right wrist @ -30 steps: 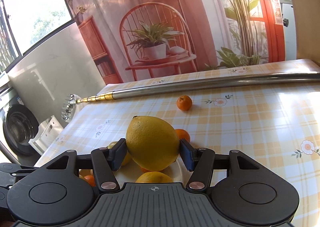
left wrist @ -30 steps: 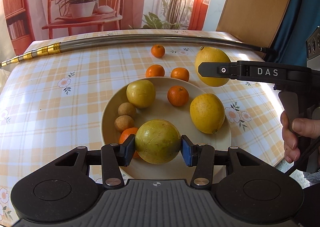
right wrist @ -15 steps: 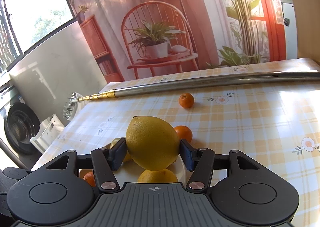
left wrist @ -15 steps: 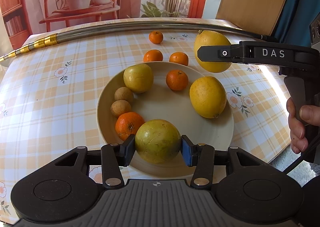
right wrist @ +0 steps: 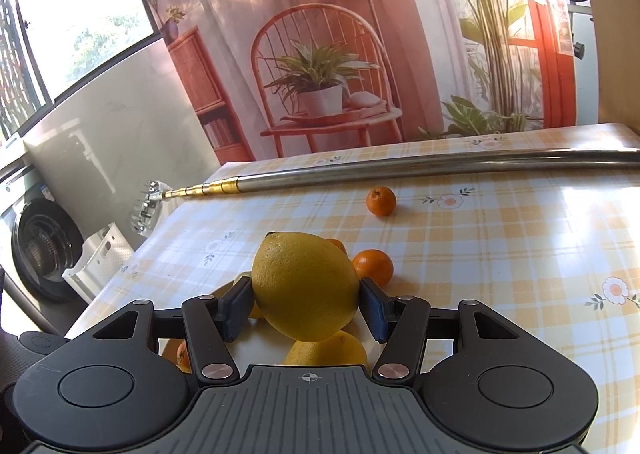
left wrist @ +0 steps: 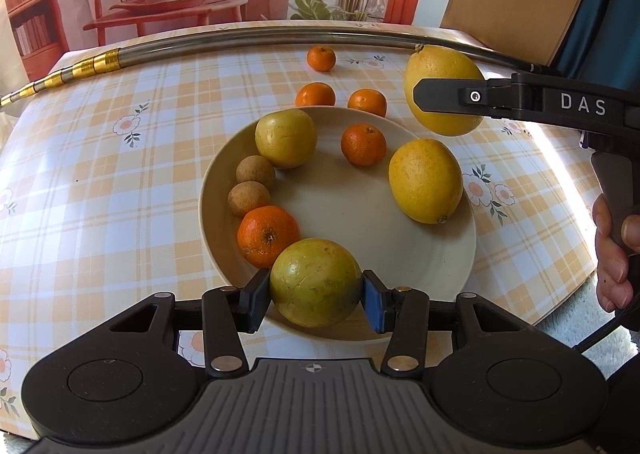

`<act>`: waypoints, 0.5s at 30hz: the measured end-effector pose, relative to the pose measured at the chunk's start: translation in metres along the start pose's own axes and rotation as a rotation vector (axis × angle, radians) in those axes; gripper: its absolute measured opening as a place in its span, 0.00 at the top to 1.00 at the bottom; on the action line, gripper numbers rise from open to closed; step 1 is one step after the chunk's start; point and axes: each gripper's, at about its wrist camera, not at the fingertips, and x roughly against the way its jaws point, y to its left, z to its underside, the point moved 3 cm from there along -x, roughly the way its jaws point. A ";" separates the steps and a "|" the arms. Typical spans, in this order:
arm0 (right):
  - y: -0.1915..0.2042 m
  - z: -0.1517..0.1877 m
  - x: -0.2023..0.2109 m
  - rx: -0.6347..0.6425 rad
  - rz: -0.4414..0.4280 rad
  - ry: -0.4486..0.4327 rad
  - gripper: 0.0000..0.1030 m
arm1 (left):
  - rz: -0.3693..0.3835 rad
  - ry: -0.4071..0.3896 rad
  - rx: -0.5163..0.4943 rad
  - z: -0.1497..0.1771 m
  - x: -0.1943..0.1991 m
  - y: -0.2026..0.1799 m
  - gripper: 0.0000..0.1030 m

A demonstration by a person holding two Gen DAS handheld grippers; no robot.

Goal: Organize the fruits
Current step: 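Lower the pomelo into the bowl with the left tool while the right tool carries the lemon over, then lower the large lemon into the bowl and open the right tool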

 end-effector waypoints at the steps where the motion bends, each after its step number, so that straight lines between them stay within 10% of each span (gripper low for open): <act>1: 0.001 0.001 0.001 0.003 -0.001 0.000 0.48 | -0.002 -0.002 0.002 0.000 0.001 0.000 0.51; 15: 0.033 0.018 0.025 0.104 -0.008 0.062 0.48 | -0.022 -0.129 0.098 0.000 0.035 0.013 0.49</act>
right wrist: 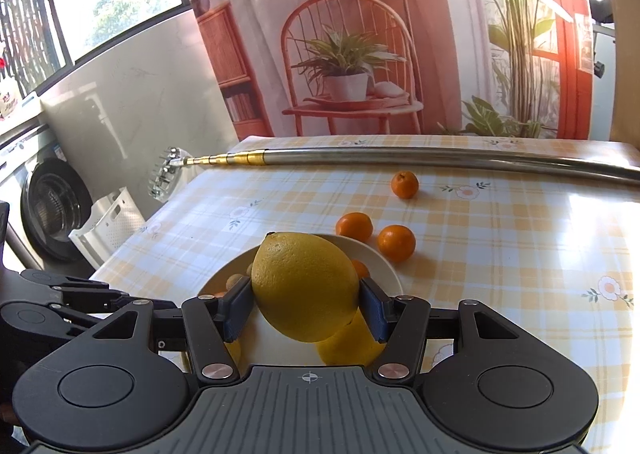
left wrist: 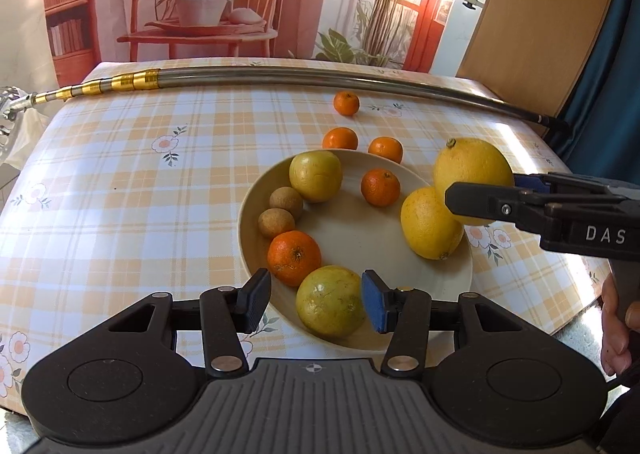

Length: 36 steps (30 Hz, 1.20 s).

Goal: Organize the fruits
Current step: 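Lower the large lemon into the bowl and open the right tool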

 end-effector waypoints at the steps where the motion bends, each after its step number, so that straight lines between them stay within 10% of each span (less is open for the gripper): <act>1: 0.001 0.001 0.001 0.003 -0.001 0.005 0.48 | -0.005 -0.014 0.010 -0.001 0.003 0.001 0.49; 36: 0.019 0.037 -0.030 0.028 -0.030 0.199 0.48 | -0.121 -0.110 0.047 0.005 0.026 0.009 0.41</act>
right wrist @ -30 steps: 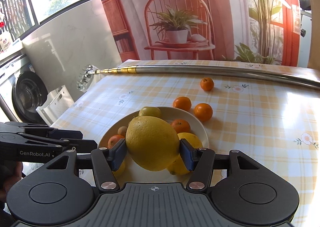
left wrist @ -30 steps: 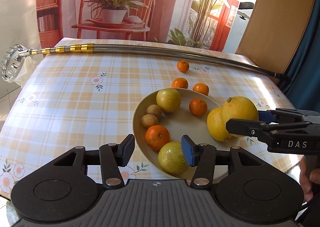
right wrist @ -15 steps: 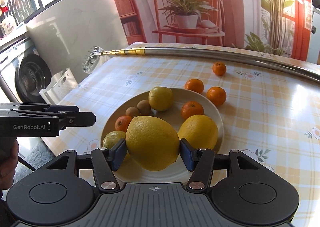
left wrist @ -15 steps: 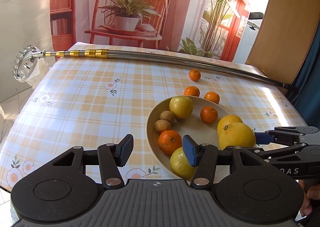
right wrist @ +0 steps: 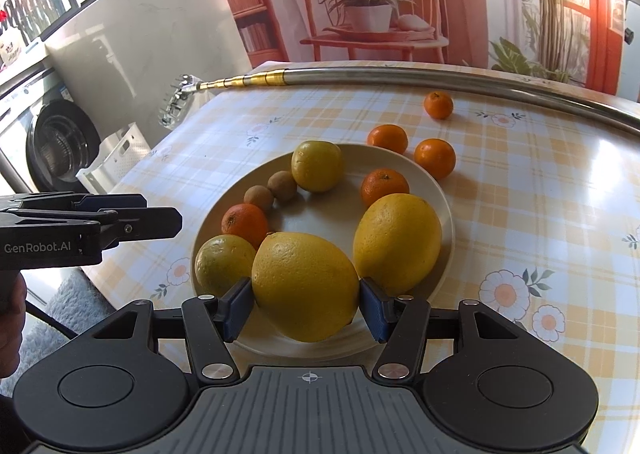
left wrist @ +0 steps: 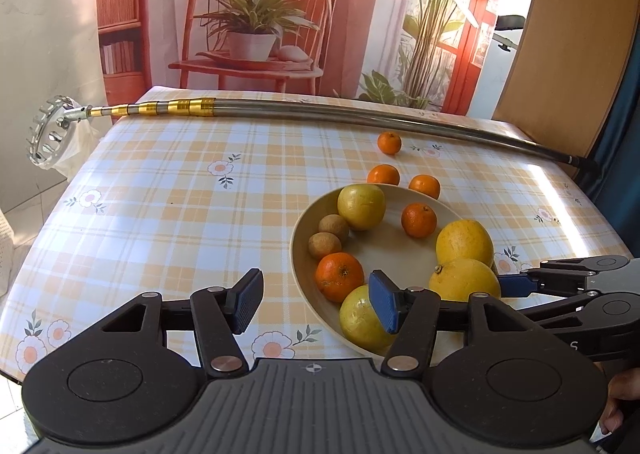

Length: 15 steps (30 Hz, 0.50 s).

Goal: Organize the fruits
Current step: 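Lower the large lemon into the bowl and open the right tool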

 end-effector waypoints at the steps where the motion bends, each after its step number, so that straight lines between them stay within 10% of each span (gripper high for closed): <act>1: 0.000 0.001 -0.001 -0.001 -0.002 0.004 0.48 | -0.002 0.001 -0.003 0.000 0.000 0.000 0.41; 15: 0.000 0.005 -0.005 -0.005 -0.012 0.025 0.47 | -0.007 0.023 0.031 0.004 -0.002 0.005 0.40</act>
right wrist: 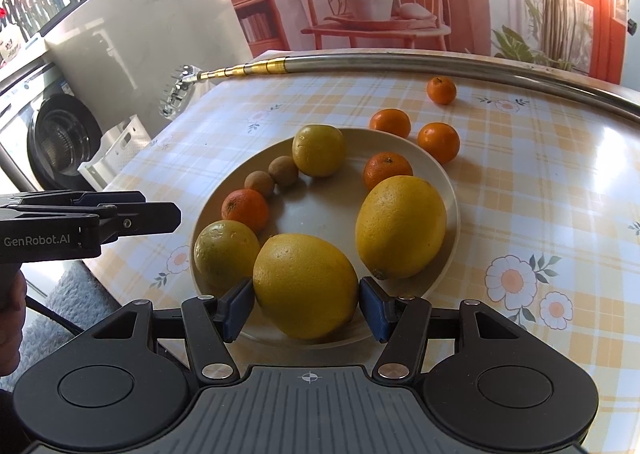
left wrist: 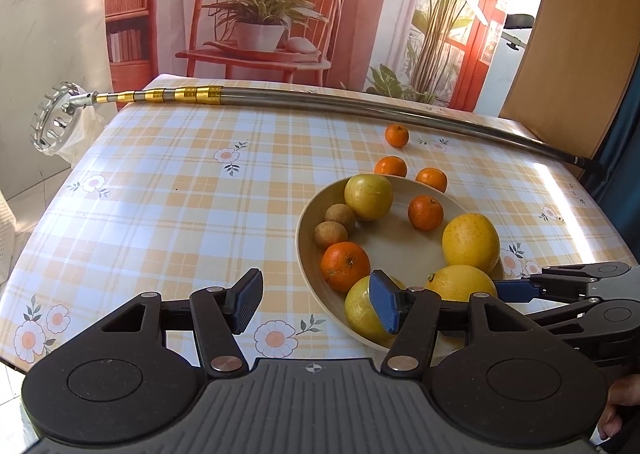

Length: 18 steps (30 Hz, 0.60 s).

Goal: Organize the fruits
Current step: 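Lower the large lemon into the bowl and open the right tool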

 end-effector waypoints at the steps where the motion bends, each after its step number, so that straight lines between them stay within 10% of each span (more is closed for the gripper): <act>1: 0.000 0.000 0.001 0.003 0.000 -0.003 0.48 | 0.000 0.000 0.000 0.000 0.000 0.000 0.40; 18: -0.001 -0.009 0.028 0.025 0.025 -0.119 0.43 | -0.012 0.000 0.022 0.001 0.001 0.002 0.40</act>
